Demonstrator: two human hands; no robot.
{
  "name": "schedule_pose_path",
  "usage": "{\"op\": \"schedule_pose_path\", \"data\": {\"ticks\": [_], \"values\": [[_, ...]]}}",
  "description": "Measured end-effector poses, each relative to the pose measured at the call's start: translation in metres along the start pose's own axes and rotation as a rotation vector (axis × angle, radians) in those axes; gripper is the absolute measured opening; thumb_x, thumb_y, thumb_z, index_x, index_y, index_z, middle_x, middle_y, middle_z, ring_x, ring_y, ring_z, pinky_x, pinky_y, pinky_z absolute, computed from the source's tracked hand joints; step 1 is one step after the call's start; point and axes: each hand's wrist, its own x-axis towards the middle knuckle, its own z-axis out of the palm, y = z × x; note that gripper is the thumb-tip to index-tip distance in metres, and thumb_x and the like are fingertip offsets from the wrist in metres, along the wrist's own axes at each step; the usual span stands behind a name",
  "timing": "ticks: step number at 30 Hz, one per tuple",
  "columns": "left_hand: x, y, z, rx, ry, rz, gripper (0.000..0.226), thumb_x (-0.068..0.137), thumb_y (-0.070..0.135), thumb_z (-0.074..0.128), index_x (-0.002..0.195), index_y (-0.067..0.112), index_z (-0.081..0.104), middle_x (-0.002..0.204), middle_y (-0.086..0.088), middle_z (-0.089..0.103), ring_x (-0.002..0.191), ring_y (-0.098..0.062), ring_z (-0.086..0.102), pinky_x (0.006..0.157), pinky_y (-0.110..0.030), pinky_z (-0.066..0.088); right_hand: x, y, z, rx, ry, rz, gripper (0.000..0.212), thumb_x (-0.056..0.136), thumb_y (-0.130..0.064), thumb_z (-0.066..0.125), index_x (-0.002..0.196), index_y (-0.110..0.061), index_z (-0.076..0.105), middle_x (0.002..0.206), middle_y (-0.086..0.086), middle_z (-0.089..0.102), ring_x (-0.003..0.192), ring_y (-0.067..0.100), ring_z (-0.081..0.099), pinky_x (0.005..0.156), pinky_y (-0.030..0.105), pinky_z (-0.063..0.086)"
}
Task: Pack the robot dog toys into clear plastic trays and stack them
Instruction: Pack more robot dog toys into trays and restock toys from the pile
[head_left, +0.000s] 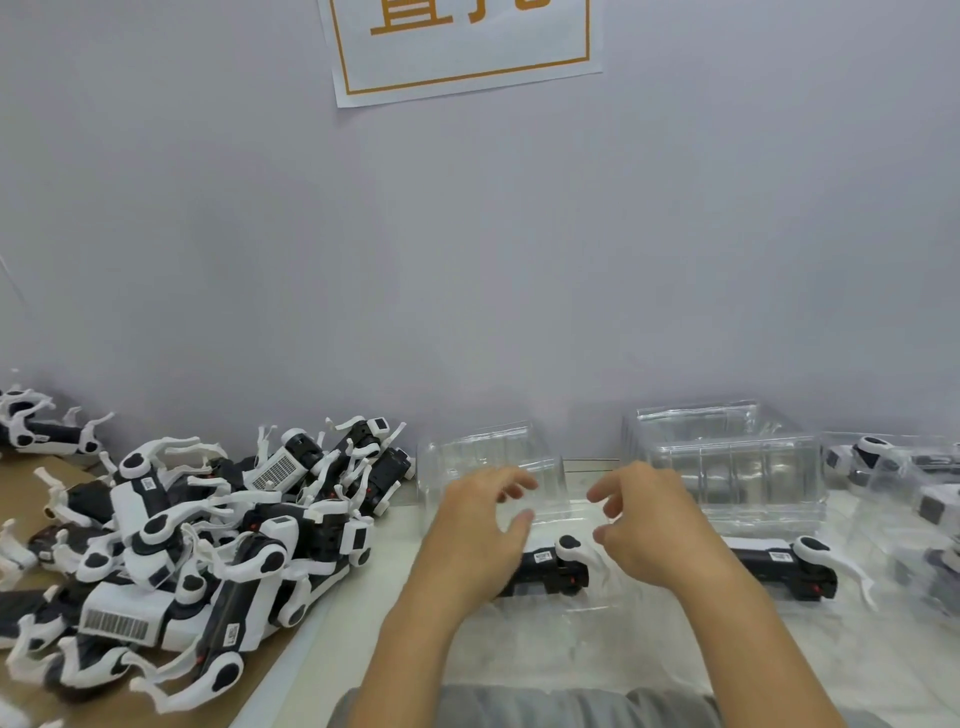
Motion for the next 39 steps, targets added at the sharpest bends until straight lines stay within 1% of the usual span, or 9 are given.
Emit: {"op": "schedule_pose_path", "data": {"ticks": [5,9,13,23,25,29,34,37,39], "values": [[-0.006,0.016,0.024,0.088,-0.227,-0.008,0.027,0.091,0.031,0.066,0.118,0.035,0.068,0.112,0.014,0.061,0.1,-0.002,0.054,0.088,-0.027,0.05,-0.001,-0.002,0.002,0.019,-0.026,0.01,0.039,0.088,-0.015,0.071,0.124,-0.023,0.06,0.125,0.005,0.056,0.107,0.019,0.06,0.089,0.029,0.05],[-0.006,0.02,0.026,0.158,-0.165,-0.051,0.022,0.089,0.034,0.069,0.111,0.03,0.073,0.109,0.01,0.064,0.1,-0.011,0.059,0.085,-0.033,0.052,-0.001,-0.002,0.002,0.036,-0.034,0.019,0.035,0.086,-0.02,0.075,0.118,-0.023,0.062,0.123,0.005,0.057,0.101,0.018,0.062,0.088,0.03,0.051],[-0.007,0.022,0.028,0.199,-0.088,-0.113,0.024,0.085,0.038,0.075,0.108,0.032,0.075,0.109,0.01,0.071,0.102,-0.014,0.063,0.082,-0.029,0.052,-0.002,-0.003,0.003,0.032,-0.033,0.024,0.033,0.086,-0.021,0.075,0.116,-0.024,0.062,0.126,0.006,0.055,0.103,0.02,0.061,0.089,0.032,0.052],[-0.004,0.023,0.024,0.235,-0.101,-0.085,0.024,0.079,0.038,0.079,0.103,0.038,0.078,0.097,0.011,0.074,0.09,-0.012,0.064,0.056,-0.013,0.03,0.001,-0.003,0.007,0.028,-0.005,0.014,0.033,0.085,-0.015,0.075,0.115,-0.022,0.064,0.121,0.005,0.058,0.102,0.02,0.061,0.089,0.032,0.052],[-0.005,0.021,0.024,0.207,-0.083,-0.087,0.02,0.081,0.039,0.076,0.101,0.039,0.078,0.096,0.013,0.074,0.089,-0.009,0.063,0.058,-0.01,0.032,0.002,-0.003,0.008,0.032,-0.004,0.016,0.033,0.085,-0.014,0.074,0.116,-0.022,0.064,0.12,0.005,0.057,0.103,0.02,0.06,0.088,0.03,0.052],[-0.006,0.02,0.02,0.132,-0.116,-0.105,0.013,0.087,0.04,0.069,0.096,0.037,0.078,0.095,0.015,0.075,0.087,-0.005,0.065,0.073,-0.021,0.049,0.003,-0.003,0.011,0.04,0.005,0.017,0.033,0.085,-0.014,0.074,0.115,-0.023,0.064,0.119,0.004,0.057,0.104,0.02,0.059,0.087,0.03,0.052],[-0.006,0.022,0.021,0.164,-0.111,-0.126,0.012,0.082,0.036,0.077,0.094,0.038,0.076,0.089,0.016,0.069,0.088,-0.006,0.063,0.062,-0.012,0.036,0.004,-0.002,0.012,0.042,0.007,0.016,0.035,0.084,-0.011,0.073,0.116,-0.023,0.065,0.119,0.003,0.057,0.104,0.018,0.059,0.081,0.026,0.05],[-0.006,0.021,0.022,0.15,-0.114,-0.145,0.012,0.083,0.033,0.077,0.093,0.037,0.076,0.075,0.022,0.057,0.085,-0.005,0.061,0.062,-0.011,0.035,0.003,-0.003,0.012,0.043,0.008,0.016,0.035,0.084,-0.01,0.073,0.116,-0.022,0.065,0.12,0.004,0.057,0.106,0.018,0.058,0.079,0.025,0.048],[-0.005,0.02,0.021,0.132,-0.119,-0.156,0.013,0.084,0.03,0.076,0.094,0.038,0.077,0.078,0.02,0.06,0.084,-0.005,0.061,0.063,-0.013,0.039,0.003,-0.004,0.012,0.045,0.006,0.017,0.036,0.085,-0.01,0.072,0.117,-0.022,0.064,0.12,0.004,0.057,0.106,0.018,0.058,0.081,0.025,0.049]]}}
